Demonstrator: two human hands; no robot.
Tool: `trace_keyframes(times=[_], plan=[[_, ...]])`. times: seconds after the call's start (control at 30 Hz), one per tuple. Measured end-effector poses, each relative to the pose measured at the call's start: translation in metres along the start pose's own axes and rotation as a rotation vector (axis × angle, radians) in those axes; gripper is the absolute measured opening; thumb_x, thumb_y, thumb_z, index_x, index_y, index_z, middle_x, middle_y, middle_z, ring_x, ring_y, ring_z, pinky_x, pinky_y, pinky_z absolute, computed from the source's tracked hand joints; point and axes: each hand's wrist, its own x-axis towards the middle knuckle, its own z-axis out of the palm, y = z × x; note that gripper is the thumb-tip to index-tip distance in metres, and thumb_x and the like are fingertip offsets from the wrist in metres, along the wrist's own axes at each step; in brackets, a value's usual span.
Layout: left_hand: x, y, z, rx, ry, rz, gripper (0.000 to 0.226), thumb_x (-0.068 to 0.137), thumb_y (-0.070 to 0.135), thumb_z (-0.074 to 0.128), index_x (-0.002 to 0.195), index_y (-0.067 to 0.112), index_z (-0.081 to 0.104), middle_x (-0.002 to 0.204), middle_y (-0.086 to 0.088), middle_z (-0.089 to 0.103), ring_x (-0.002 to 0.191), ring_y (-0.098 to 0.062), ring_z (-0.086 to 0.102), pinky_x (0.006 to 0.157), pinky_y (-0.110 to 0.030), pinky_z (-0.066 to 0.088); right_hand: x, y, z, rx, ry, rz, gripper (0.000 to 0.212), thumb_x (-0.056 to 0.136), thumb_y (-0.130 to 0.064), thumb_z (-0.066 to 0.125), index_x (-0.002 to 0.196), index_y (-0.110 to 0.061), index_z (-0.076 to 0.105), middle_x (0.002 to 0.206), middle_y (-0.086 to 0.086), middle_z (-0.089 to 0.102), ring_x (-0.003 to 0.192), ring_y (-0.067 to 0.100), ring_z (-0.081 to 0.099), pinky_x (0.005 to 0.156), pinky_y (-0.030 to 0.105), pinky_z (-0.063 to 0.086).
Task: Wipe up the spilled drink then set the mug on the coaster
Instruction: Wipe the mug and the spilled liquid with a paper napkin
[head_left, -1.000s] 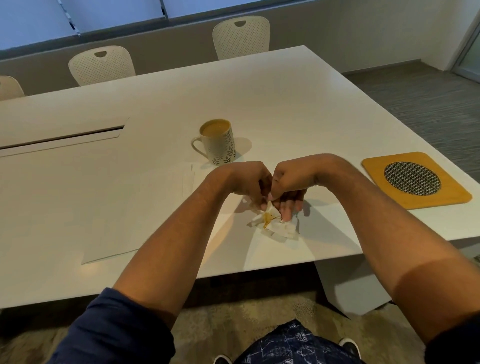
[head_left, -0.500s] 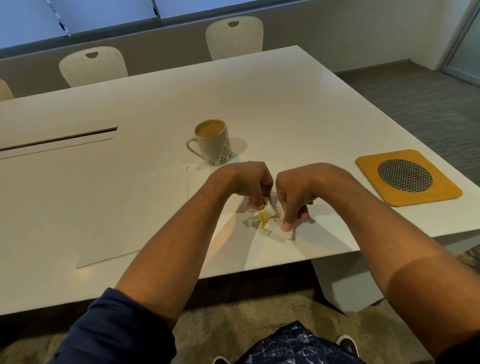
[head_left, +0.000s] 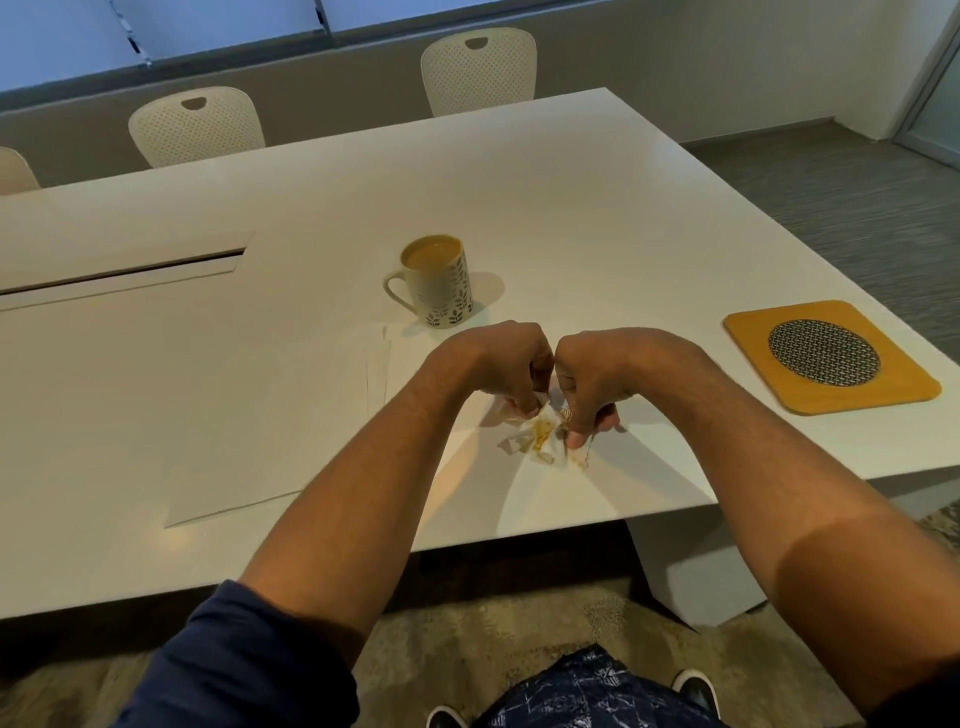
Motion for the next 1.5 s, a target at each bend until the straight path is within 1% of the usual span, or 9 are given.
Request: trace_keyframes(times=[0.1, 0.2, 0.33, 0.6, 0.73, 0.87, 0.97, 1.23, 1.5], plan=[[0.000, -0.001, 0.001, 0.000, 0.030, -0.017, 0.021, 0.075, 0.020, 0.086, 0.089, 0.022, 0.070, 0.078, 0.014, 0.065, 0.072, -0.003, 0.063, 0.060, -0.018, 0.047, 0.002, 0.000, -0.002, -0.037, 0.089, -0.013, 0.030, 0.069, -0.030, 0.093, 0.060, -0.019, 0.067, 0.047, -0.012, 0.066, 0.052, 0.006, 0.064, 0.054, 0.021, 0.044], [0.000, -0.002, 0.003, 0.011, 0.065, -0.014, 0.028, 0.074, 0.023, 0.088, 0.099, 0.016, 0.075, 0.081, 0.010, 0.068, 0.071, -0.004, 0.064, 0.064, -0.019, 0.051, 0.004, 0.004, -0.002, -0.059, 0.166, -0.012, 0.029, 0.065, -0.028, 0.095, 0.063, -0.017, 0.068, 0.057, -0.006, 0.070, 0.058, 0.012, 0.067, 0.054, 0.024, 0.046], [0.000, 0.001, 0.005, 0.046, 0.126, -0.005, 0.028, 0.073, 0.024, 0.088, 0.096, 0.014, 0.076, 0.084, 0.003, 0.072, 0.075, -0.011, 0.067, 0.076, -0.031, 0.060, 0.009, 0.010, -0.005, -0.069, 0.260, -0.024, 0.027, 0.063, -0.024, 0.095, 0.067, -0.017, 0.069, 0.065, -0.002, 0.071, 0.065, 0.017, 0.069, 0.058, 0.027, 0.051], [0.007, 0.007, 0.006, 0.050, 0.220, 0.007, 0.035, 0.077, 0.020, 0.085, 0.109, 0.011, 0.074, 0.097, -0.001, 0.074, 0.084, -0.016, 0.069, 0.079, -0.029, 0.059, 0.018, 0.017, -0.009, -0.055, 0.388, -0.050, 0.044, 0.065, -0.019, 0.095, 0.091, -0.025, 0.060, 0.077, -0.010, 0.058, 0.070, 0.012, 0.058, 0.054, 0.022, 0.037], [0.012, 0.006, 0.008, 0.029, 0.262, -0.001, 0.027, 0.078, 0.019, 0.085, 0.102, 0.012, 0.076, 0.093, -0.002, 0.074, 0.080, -0.017, 0.068, 0.073, -0.027, 0.057, 0.021, 0.022, -0.010, -0.046, 0.385, -0.039, 0.033, 0.068, -0.018, 0.093, 0.082, -0.026, 0.064, 0.071, -0.009, 0.062, 0.064, 0.009, 0.058, 0.052, 0.021, 0.039], [0.016, 0.006, 0.012, -0.012, 0.329, 0.001, 0.018, 0.078, 0.021, 0.084, 0.091, 0.013, 0.077, 0.086, -0.001, 0.073, 0.076, -0.017, 0.067, 0.067, -0.026, 0.054, 0.025, 0.031, -0.013, -0.025, 0.415, -0.014, 0.023, 0.070, -0.010, 0.088, 0.087, -0.021, 0.076, 0.081, -0.002, 0.072, 0.073, 0.014, 0.066, 0.065, 0.030, 0.057], [0.022, 0.007, 0.013, -0.045, 0.376, 0.000, 0.016, 0.077, 0.021, 0.084, 0.089, 0.014, 0.079, 0.081, -0.001, 0.072, 0.072, -0.016, 0.066, 0.066, -0.030, 0.055, 0.028, 0.038, -0.017, 0.016, 0.447, -0.021, 0.022, 0.073, -0.002, 0.083, 0.077, -0.023, 0.076, 0.075, -0.005, 0.071, 0.070, 0.012, 0.066, 0.058, 0.025, 0.049], [0.042, 0.005, 0.014, -0.130, 0.520, -0.060, 0.010, 0.079, 0.019, 0.082, 0.083, 0.012, 0.077, 0.078, -0.002, 0.070, 0.070, -0.019, 0.066, 0.069, -0.040, 0.061, 0.040, 0.059, -0.024, 0.175, 0.619, 0.040, 0.027, 0.075, 0.001, 0.079, 0.067, -0.024, 0.076, 0.071, -0.005, 0.072, 0.065, 0.011, 0.067, 0.055, 0.023, 0.049], [0.055, 0.009, 0.008, -0.153, 0.552, -0.128, 0.008, 0.079, 0.019, 0.080, 0.081, 0.013, 0.076, 0.074, -0.001, 0.069, 0.069, -0.020, 0.066, 0.065, -0.034, 0.057, 0.052, 0.066, -0.028, 0.214, 0.657, 0.032, 0.025, 0.075, 0.003, 0.080, 0.078, -0.022, 0.080, 0.071, -0.007, 0.069, 0.062, 0.008, 0.066, 0.051, 0.020, 0.046]])
